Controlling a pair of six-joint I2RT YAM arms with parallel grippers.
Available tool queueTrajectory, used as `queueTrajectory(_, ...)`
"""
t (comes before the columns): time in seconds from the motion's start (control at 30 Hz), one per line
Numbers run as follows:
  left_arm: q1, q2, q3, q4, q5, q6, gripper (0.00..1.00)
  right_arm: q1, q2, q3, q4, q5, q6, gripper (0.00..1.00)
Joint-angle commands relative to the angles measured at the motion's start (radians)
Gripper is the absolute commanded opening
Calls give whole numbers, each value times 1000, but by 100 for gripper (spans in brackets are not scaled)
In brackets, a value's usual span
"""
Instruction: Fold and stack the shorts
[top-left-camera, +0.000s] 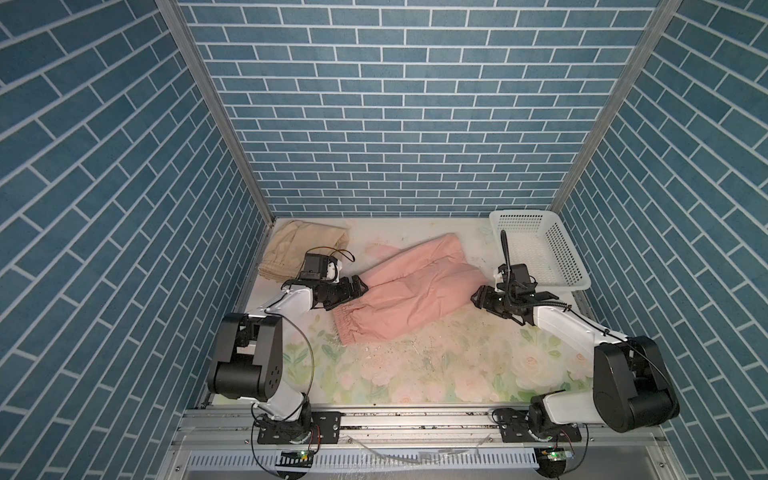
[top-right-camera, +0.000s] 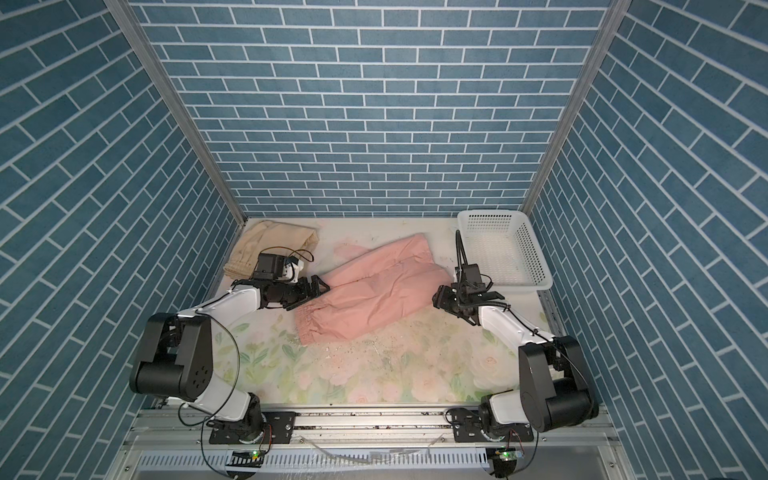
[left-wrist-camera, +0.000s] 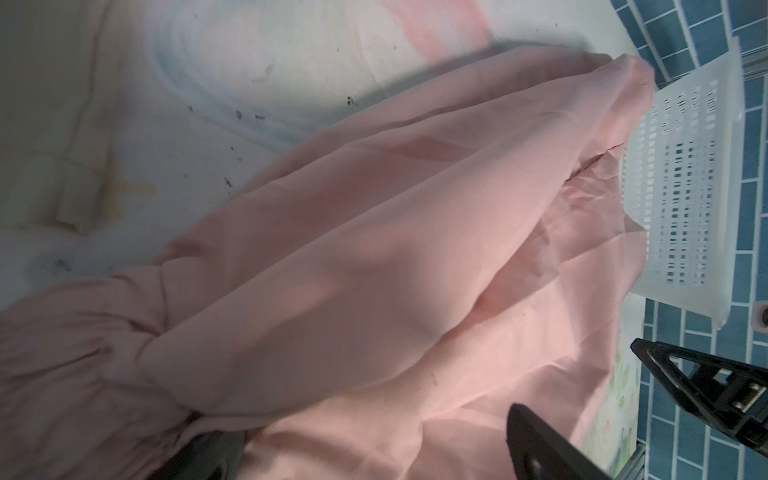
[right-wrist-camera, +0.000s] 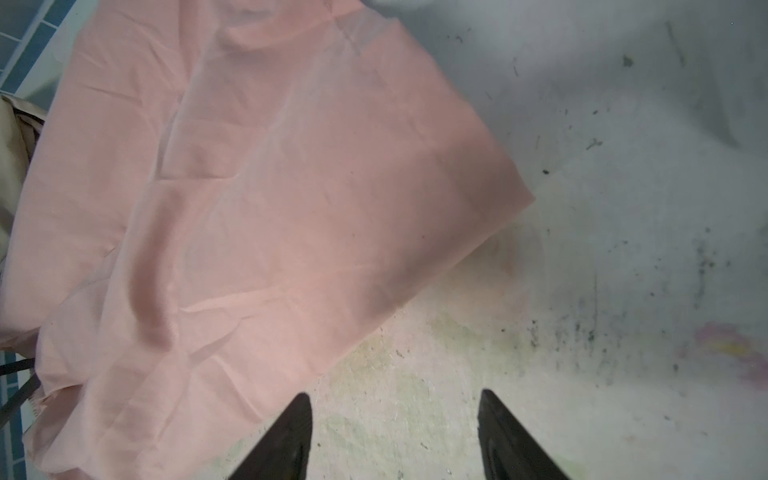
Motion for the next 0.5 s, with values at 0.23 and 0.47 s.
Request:
queueTrajectory(0.23, 2, 20, -73, 37, 5, 49, 100, 6, 86, -180, 520, 19, 198, 66)
queueTrajectory(0.47, 3, -10, -69, 7, -14, 92, 100, 3, 202, -186, 690, 60, 221, 66)
